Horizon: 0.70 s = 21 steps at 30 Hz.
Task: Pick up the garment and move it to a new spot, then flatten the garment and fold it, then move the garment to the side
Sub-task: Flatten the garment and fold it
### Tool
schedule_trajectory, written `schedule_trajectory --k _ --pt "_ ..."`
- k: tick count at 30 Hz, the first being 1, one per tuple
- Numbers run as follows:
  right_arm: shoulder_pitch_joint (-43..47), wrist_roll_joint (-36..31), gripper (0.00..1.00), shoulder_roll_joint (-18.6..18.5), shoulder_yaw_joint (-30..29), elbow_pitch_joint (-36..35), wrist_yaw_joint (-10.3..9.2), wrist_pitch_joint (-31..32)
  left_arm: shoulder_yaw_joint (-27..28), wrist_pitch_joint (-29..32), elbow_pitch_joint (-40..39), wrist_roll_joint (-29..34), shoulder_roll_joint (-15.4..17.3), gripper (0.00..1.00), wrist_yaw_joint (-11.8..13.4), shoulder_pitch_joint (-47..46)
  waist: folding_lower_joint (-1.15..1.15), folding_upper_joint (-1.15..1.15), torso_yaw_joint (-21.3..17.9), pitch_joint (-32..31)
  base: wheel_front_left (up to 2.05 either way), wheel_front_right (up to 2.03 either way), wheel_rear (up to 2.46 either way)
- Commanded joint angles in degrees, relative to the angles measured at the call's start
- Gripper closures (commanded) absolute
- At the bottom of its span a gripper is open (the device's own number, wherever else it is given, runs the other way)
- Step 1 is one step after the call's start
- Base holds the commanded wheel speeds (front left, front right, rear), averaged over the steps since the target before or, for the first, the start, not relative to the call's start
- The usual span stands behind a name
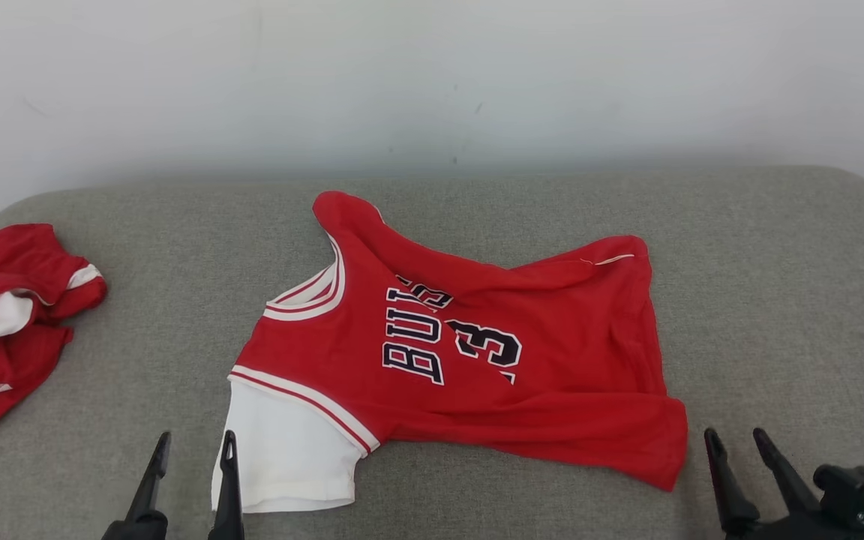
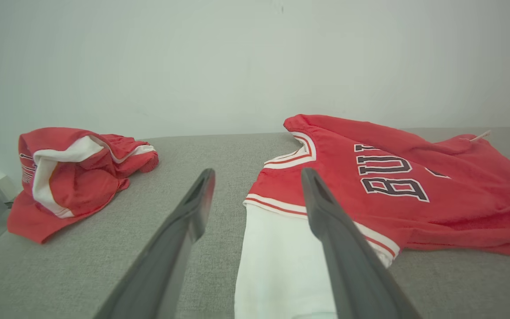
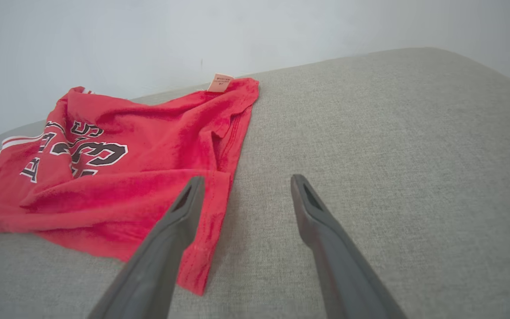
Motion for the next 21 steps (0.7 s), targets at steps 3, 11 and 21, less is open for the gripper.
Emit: schedule_trajectory --k 3,11,21 --pt "2.77 -1.45 0.00 1.71 0.61 -1.75 -0.14 -0.26 0.49 -0.18 2.65 -0.97 -0.04 0.00 -0.23 1.01 0.00 0.00 -0.43 0.44 0.00 0.00 0.00" --pt "1.23 -1.40 0.00 2.74 3.44 -0.12 -0.14 -0.26 0.52 -0.18 9.38 -2.44 0.03 0.00 -1.13 -0.49 0.00 0.00 -0.70 1.23 0.00 0.00 0.00" --pt "-2.15 0.40 0.00 2.81 6.73 4.44 -0.14 -0.27 0.93 -0.18 18.54 -5.06 0.13 0.00 -2.13 -3.12 0.00 0.00 -0.27 1.60 0.00 0.00 0.00"
